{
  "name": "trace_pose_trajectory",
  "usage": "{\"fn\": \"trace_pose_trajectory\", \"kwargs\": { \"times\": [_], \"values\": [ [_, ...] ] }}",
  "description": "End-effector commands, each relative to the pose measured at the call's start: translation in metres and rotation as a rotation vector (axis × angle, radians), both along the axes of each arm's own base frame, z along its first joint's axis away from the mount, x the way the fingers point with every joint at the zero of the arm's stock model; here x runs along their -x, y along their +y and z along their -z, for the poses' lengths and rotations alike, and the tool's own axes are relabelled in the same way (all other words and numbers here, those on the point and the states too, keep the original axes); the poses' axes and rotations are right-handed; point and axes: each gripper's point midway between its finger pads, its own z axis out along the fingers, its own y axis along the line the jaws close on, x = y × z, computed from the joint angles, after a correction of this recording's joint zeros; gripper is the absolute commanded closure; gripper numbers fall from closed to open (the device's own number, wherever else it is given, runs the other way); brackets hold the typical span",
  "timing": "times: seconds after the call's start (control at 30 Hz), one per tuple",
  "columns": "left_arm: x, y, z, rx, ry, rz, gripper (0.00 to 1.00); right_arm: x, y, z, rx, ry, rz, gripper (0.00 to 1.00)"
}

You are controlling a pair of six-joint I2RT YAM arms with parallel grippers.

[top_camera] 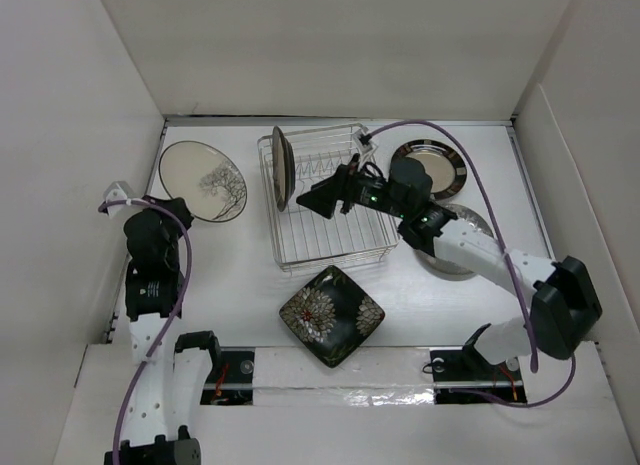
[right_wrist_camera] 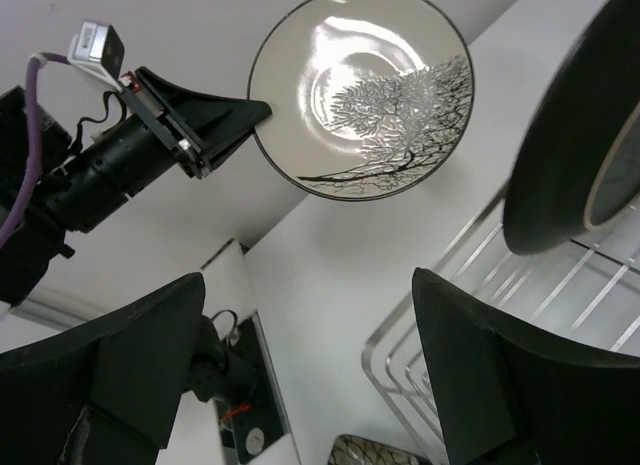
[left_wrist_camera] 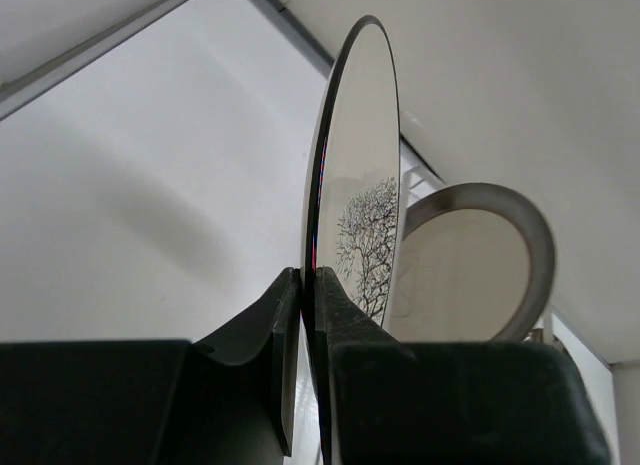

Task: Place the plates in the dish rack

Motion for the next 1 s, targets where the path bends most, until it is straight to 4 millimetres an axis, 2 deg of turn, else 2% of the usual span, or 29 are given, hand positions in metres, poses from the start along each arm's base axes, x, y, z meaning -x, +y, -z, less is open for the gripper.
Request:
{"fn": "trace_pose_trajectory", "kwargs": {
  "times": [0.0,0.07,0.1,0.3,0.33,0.4,0.47,0.53,0.7,0.77,0.97],
  "values": [
    [0.007,-0.012,-0.115,-0.035,-0.333,0.052,1.0,0.003,0.026,-0.04,-0.102,-0.025,-0.052,0.1],
    [0.011,-0.016,-0.128,-0.038,-0.36,0.067,1.0,-0.002,0.035,-0.044,-0.115,-0.007,-0.052,0.09],
    [0.013,-0.019,-0.132,-0.036,-0.369,0.081,1.0,-0.005,0.043,-0.037,-0.114,0.028,-0.048,0.08],
    [0.024,-0.035,-0.161,-0.018,-0.428,0.157,1.0,-0.025,0.054,-0.031,-0.114,0.076,-0.007,0.05],
    [0.025,-0.045,-0.165,-0.005,-0.437,0.203,1.0,-0.026,0.059,-0.026,-0.105,0.083,-0.018,0.05],
    [0.028,-0.05,-0.175,0.004,-0.46,0.232,1.0,-0.029,0.062,-0.03,-0.113,0.083,-0.019,0.04],
    [0.032,-0.058,-0.183,0.019,-0.481,0.272,1.0,-0.034,0.066,-0.026,-0.104,0.091,-0.02,0.04],
    [0.034,-0.068,-0.187,0.046,-0.497,0.326,1.0,-0.041,0.068,-0.029,-0.107,0.089,0.003,0.03],
    [0.036,-0.085,-0.191,0.09,-0.517,0.421,1.0,-0.056,0.072,-0.018,-0.091,0.118,0.0,0.02],
    [0.038,-0.089,-0.193,0.095,-0.521,0.447,1.0,-0.066,0.067,-0.018,-0.101,0.116,0.0,0.02],
    [0.037,-0.103,-0.192,0.131,-0.519,0.528,1.0,-0.068,0.07,-0.01,-0.101,0.134,-0.067,0.04]
  ]
}}
